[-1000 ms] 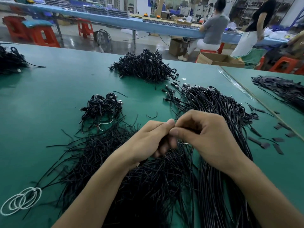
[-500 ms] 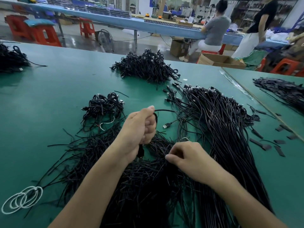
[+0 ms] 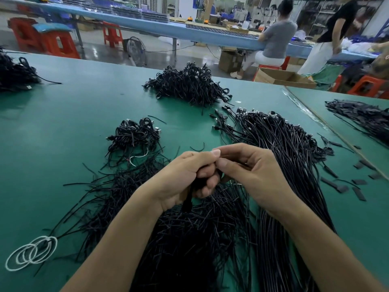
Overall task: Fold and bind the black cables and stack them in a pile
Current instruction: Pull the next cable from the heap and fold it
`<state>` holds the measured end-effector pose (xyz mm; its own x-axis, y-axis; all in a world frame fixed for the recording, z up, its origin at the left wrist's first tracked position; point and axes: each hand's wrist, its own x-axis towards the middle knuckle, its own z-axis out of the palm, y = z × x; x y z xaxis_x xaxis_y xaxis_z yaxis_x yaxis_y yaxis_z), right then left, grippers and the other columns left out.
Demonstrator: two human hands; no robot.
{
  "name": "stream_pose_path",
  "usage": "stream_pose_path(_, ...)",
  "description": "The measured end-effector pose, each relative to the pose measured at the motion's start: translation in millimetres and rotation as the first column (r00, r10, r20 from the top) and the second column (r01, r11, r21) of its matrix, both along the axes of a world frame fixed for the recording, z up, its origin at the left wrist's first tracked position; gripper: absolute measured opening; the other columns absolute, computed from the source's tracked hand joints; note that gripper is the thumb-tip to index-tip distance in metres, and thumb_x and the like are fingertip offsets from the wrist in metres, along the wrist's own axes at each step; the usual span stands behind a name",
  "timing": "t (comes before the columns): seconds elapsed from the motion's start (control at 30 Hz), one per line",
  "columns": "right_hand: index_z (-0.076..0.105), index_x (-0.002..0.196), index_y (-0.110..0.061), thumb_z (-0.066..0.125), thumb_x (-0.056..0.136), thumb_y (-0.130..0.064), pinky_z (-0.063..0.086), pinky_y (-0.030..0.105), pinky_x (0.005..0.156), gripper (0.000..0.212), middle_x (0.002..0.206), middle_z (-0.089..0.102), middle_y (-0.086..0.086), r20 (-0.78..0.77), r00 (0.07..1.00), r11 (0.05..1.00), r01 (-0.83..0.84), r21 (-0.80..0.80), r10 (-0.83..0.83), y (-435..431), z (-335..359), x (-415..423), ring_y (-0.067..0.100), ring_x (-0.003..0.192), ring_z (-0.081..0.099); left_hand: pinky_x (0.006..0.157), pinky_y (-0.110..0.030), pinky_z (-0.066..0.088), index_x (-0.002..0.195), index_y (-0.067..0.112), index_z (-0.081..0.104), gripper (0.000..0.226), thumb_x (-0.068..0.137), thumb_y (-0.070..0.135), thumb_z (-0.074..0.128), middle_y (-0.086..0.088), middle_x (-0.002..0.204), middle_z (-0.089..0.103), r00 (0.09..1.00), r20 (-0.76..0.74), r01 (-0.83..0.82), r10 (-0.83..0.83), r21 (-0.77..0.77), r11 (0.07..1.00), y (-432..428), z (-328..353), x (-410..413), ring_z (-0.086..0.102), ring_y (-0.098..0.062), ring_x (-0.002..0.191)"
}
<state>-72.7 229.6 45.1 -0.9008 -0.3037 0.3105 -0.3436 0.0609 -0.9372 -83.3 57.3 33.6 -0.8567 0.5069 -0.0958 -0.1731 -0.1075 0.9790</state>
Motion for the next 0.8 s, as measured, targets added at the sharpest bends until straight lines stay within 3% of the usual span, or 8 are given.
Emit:
stream_pose_path(0.23, 0.077, 0.096, -0.018, 0.072, 0.085, -0.006, 0.055, 0.018, 0.073, 0.018, 0.085, 0.077, -0.003, -0.113, 0.985, 0.988, 0.138, 0.071, -0.130, 4.4, 2.7, -4.6, 0.010, 0.079, 0.073, 0.071, -0.028, 0.036, 0.051, 0.016, 0.042, 0.058, 0.102, 0.045, 0.043, -0.016, 0.069, 0.035, 0.916, -0.359, -0.244, 0.179, -0.145, 0.959, 10.0, -1.5, 2.2, 0.037, -0.025, 0.068)
stream_pose_path(0.33, 0.076, 0.093, -0.017, 0.072, 0.083, 0.001, 0.057, 0.018, 0.073, 0.021, 0.085, 0.078, -0.003, -0.129, 0.983, 0.992, 0.129, 0.001, -0.127, -0.2, 5.5, -5.0, 0.012, 0.079, 0.075, 0.091, -0.046, 0.054, 0.068, 0.002, 0.056, 0.055, 0.100, 0.045, 0.047, -0.013, 0.082, 0.046, 0.969, -0.190, -0.156, 0.159, 0.031, 0.987, 11.8, -5.9, 1.2, 0.066, -0.030, 0.097)
stream_pose_path(0.37, 0.076, 0.093, -0.018, 0.073, 0.083, 0.002, 0.057, 0.018, 0.071, 0.022, 0.085, 0.078, -0.004, -0.131, 0.981, 0.990, 0.142, 0.004, -0.141, -1.2, 4.9, -5.2, 0.011, 0.079, 0.075, 0.090, -0.053, 0.056, 0.085, -0.007, 0.062, 0.054, 0.098, 0.044, 0.049, -0.015, 0.090, 0.051, 0.985, -0.115, -0.117, 0.126, 0.090, 0.989, 11.8, -8.4, 0.6, 0.067, -0.039, 0.106)
stream_pose_path(0.43, 0.076, 0.095, -0.023, 0.075, 0.084, -0.006, 0.056, 0.017, 0.063, 0.020, 0.085, 0.076, -0.008, -0.124, 0.977, 0.983, 0.179, 0.043, -0.173, -2.3, 3.4, -4.9, 0.006, 0.075, 0.072, 0.075, -0.049, 0.061, 0.111, -0.009, 0.063, 0.056, 0.099, 0.043, 0.048, -0.022, 0.091, 0.064, 0.995, -0.017, -0.091, 0.095, 0.140, 0.986, 11.3, -10.1, 1.1, 0.070, -0.041, 0.095)
stream_pose_path(0.5, 0.070, 0.104, -0.029, 0.078, 0.080, -0.029, 0.053, 0.017, 0.061, 0.025, 0.081, 0.070, -0.011, -0.048, 0.980, 0.974, 0.196, 0.110, -0.192, 2.7, -2.1, -4.0, 0.004, 0.066, 0.066, 0.058, -0.034, 0.058, 0.098, 0.003, 0.071, 0.048, 0.101, 0.044, 0.046, -0.018, 0.085, 0.071, 0.990, 0.024, -0.144, 0.142, 0.155, 0.977, 10.6, -8.9, 0.8, 0.070, -0.026, 0.072)
stream_pose_path(0.6, 0.058, 0.108, -0.029, 0.079, 0.068, -0.052, 0.050, 0.024, 0.070, 0.051, 0.086, 0.060, -0.003, 0.151, 0.950, 0.921, 0.213, 0.325, -0.273, 17.6, -16.8, -2.9, 0.006, 0.073, 0.057, 0.049, -0.024, 0.049, 0.078, 0.011, 0.061, 0.045, 0.101, 0.046, 0.043, -0.007, 0.075, 0.068, 0.943, 0.058, -0.333, 0.328, 0.202, 0.921, 6.1, -8.2, -4.2, 0.059, -0.014, 0.061)
stream_pose_path(0.7, 0.063, 0.089, -0.030, 0.078, 0.078, -0.048, 0.044, 0.015, 0.059, 0.026, 0.078, 0.062, -0.008, 0.077, 0.948, 0.689, 0.167, 0.705, -0.308, 18.6, -31.5, 1.3, -0.002, 0.063, 0.054, 0.044, -0.019, 0.034, 0.067, 0.019, 0.043, 0.043, 0.100, 0.047, 0.043, 0.001, 0.066, 0.055, 0.909, 0.110, -0.415, 0.402, 0.339, 0.844, 1.8, -5.9, -7.3, 0.045, -0.009, 0.055)
stream_pose_path(0.8, 0.067, 0.079, -0.028, 0.072, 0.085, -0.043, 0.046, 0.017, 0.061, 0.016, 0.075, 0.059, -0.012, -0.007, 0.962, 0.513, 0.151, 0.845, -0.271, 5.8, -41.6, 6.3, 0.000, 0.068, 0.058, 0.041, -0.019, 0.024, 0.059, 0.022, 0.038, 0.049, 0.102, 0.047, 0.041, 0.004, 0.060, 0.048, 0.897, 0.075, -0.433, 0.436, 0.355, 0.829, 3.8, -4.1, -5.9, 0.035, -0.008, 0.049)
